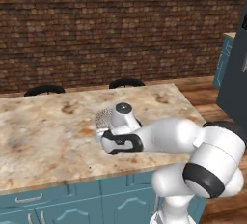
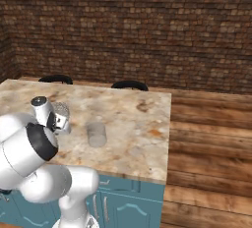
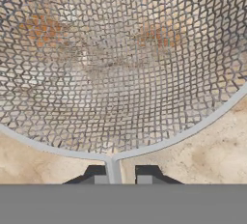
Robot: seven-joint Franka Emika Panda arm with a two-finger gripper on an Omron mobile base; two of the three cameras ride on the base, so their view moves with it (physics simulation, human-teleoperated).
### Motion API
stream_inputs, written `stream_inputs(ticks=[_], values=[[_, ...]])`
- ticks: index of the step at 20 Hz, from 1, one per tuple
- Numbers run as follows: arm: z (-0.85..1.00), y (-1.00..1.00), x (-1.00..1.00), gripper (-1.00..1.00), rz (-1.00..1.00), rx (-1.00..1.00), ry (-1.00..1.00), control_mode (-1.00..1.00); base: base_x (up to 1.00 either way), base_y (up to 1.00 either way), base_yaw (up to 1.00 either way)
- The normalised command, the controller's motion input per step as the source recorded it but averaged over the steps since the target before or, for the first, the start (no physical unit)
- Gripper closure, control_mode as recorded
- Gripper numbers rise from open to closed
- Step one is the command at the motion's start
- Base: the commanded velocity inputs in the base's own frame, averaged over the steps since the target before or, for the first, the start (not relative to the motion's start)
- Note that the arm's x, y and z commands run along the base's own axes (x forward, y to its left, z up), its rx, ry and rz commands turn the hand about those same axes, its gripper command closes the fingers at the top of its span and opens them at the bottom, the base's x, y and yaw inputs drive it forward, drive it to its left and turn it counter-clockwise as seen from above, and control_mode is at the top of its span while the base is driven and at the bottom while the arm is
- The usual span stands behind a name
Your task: Pick the glass cup and strainer and place them in the sink. Then turn on the water.
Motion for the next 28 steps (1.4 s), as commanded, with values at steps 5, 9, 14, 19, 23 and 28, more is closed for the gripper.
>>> stream_inputs(ticks=[5, 9, 14, 19, 23, 28], values=[[0.82, -0.07, -0.07, 1.0, -0.01, 0.03, -0.05, -1.0, 0.0, 0.0, 0.0], [0.8, -0.09, -0.13, 1.0, -0.01, 0.01, -0.02, -1.0, 0.0, 0.0, 0.0], [0.78, -0.03, -0.07, 1.0, -0.02, 0.0, 0.0, -1.0, 0.0, 0.0, 0.0], [0.55, 0.0, 0.0, 1.0, -0.01, -0.03, 0.0, -1.0, 0.0, 0.0, 0.0], [0.03, 0.06, 0.0, 1.0, 0.0, -0.03, 0.01, -1.0, 0.0, 0.0, 0.0], [0.0, 0.0, -0.03, 1.0, 0.0, 0.0, 0.0, 1.0, -0.24, -0.08, -0.03]])
